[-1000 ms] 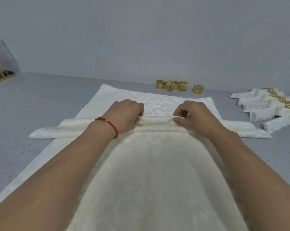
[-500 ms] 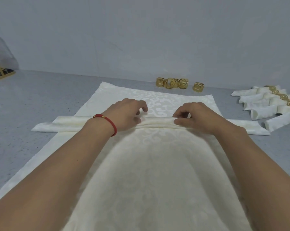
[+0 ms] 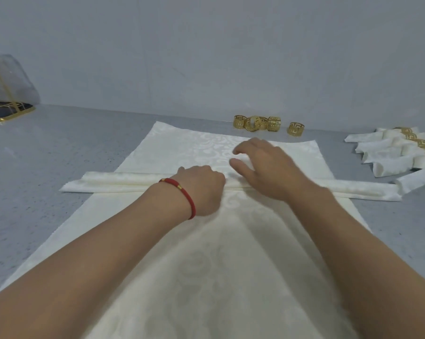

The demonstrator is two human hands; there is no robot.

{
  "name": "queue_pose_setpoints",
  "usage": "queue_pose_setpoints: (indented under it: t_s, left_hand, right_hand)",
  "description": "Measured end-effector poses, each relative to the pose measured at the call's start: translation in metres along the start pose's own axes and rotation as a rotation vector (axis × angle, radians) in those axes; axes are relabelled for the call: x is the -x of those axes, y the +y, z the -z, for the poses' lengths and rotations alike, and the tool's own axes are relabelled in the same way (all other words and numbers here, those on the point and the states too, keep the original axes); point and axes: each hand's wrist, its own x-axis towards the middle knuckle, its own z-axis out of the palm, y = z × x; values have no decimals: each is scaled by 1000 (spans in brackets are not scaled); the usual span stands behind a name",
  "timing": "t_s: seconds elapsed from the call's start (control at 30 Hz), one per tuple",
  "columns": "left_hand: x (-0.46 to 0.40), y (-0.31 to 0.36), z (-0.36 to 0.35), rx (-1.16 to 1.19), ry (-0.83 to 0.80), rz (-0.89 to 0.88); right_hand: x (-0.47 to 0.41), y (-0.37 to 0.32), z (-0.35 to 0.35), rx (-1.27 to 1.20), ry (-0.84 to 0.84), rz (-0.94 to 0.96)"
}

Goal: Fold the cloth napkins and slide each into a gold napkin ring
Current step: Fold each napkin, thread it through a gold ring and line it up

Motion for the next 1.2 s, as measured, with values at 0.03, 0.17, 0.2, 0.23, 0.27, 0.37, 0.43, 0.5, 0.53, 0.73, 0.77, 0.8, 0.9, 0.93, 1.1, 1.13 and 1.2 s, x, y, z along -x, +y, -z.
queue_pose_setpoints:
  t_s: [0.03,0.17,0.2,0.23,0.27,0.37,0.43,0.5,0.53,0.73,0.77,0.8,0.9,0.93,1.1,1.13,1.2]
  left_hand:
    - [4,-4,-6,43,11,-15]
    - [22,-11,-29,214,102,-90]
    - [23,-11,-32,223,137,-101]
    - [23,-11,-35,220,159,-101]
    - [23,-12,-36,217,164,-92]
    - [21,-11,-37,249,152,-73]
    - [22,-10,-36,257,163,-67]
    - [22,-9,-37,241,147,-67]
    - [22,-8,-37,238,138,-66]
    - [25,-6,-27,320,82,-27]
    - [24,-7,-25,344,55,-23]
    - [24,-9,-23,393,12,-7]
    - [15,-19,-19,685,4,75]
    - [11,-21,-16,792,72,137]
    - [-12,-15,-8,533,324,358]
    - [-16,-14,-9,517,281,358]
    - [-21,-18,-6,490,195,330]
  right_hand:
    - [-1,-8,-13,-28,-24,6]
    - [-2,-18,-43,4,-333,-158]
    - [0,-15,-41,-8,-372,-224]
    - [4,-11,-37,-15,-397,-282]
    - [9,-5,-32,-6,-416,-337]
    - [34,39,-17,54,-416,-521]
    - [50,73,-5,117,-386,-668]
    - [59,94,3,171,-391,-810]
    - [59,95,7,216,-392,-860]
    - [13,22,-7,214,-205,-264]
    - [11,11,-14,179,-220,-151]
    - [12,5,-21,166,-263,-87]
    - [14,7,-32,109,-350,-89]
    - [13,8,-32,114,-347,-94]
    - [9,7,-37,82,-340,-135]
    - [10,6,-38,63,-344,-148]
    - [9,6,-38,64,-338,-154]
